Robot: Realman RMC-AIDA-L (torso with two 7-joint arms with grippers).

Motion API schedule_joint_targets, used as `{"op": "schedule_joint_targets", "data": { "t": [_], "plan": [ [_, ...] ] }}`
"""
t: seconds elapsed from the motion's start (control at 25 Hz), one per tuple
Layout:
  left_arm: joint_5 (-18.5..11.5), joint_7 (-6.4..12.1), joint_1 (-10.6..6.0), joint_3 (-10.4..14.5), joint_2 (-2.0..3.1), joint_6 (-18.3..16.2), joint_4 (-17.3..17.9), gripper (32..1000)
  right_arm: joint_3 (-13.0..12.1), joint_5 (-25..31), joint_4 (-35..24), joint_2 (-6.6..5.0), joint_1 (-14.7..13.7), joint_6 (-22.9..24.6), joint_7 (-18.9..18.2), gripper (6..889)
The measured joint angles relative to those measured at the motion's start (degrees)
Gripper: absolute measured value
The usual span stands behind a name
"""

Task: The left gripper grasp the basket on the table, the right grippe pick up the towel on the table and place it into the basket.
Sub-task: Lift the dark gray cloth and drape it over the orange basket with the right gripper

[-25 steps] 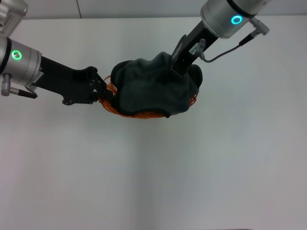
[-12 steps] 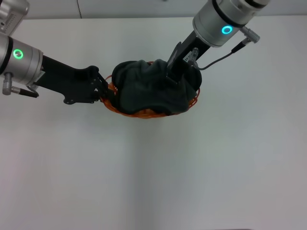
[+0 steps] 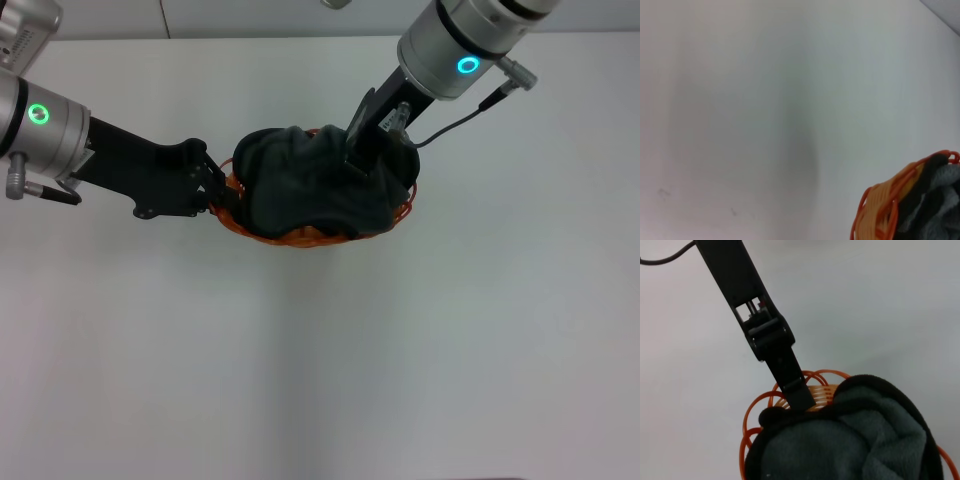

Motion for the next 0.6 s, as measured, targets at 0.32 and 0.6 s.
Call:
{"op": "schedule_joint_targets", "data": {
  "t": [0.32,0.6],
  "plan": [
    [0.0,0.0,0.02,0.0,0.0,0.0,0.0,98,-0.1,0.02,-0.01,0.01,0.11,0.06,0.0,150],
    [0.0,0.0,0.02,0.0,0.0,0.0,0.0,98,-0.09,0.08,-0.01,0.01,0.13,0.72,0.35,160]
  ]
}}
